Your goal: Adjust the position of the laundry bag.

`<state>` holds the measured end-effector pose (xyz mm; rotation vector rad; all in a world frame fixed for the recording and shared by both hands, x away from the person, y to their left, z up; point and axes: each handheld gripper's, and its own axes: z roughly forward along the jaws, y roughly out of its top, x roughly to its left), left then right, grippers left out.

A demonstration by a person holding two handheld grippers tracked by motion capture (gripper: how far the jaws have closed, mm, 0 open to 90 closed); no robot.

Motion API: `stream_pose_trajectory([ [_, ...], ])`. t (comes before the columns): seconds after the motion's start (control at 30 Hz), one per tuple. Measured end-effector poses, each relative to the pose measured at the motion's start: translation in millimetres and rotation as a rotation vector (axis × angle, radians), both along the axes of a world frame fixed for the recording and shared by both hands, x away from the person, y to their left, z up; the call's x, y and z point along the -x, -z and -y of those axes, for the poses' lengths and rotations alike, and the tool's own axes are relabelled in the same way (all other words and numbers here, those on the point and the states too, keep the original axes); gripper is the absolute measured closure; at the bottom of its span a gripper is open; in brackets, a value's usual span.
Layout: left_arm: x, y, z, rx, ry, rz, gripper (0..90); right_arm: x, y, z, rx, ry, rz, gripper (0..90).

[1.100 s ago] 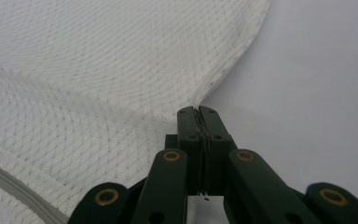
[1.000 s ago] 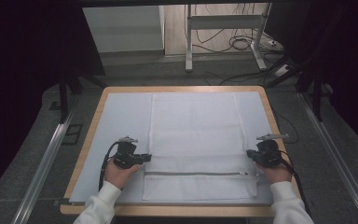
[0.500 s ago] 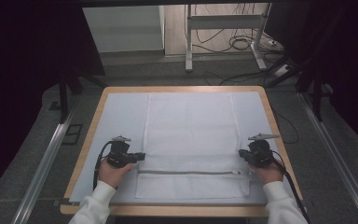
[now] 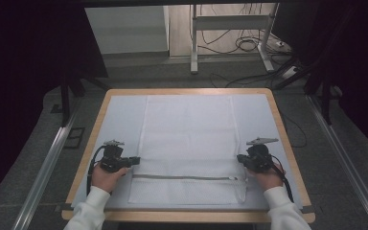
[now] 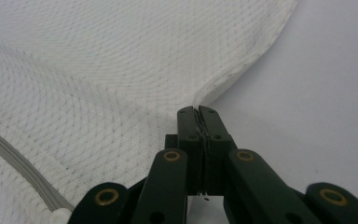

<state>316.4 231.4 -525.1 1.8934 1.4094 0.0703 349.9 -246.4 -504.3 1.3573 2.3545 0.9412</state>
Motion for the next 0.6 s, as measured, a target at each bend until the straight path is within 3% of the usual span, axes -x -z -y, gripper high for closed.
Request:
stream_pose_trajectory([
  [0.6, -1.5, 0.9, -4.6, -0.004, -0.012, -0.002, 86.4, -0.3, 3.7, -3.0, 0.009, -0.013, -0.011, 87.0],
])
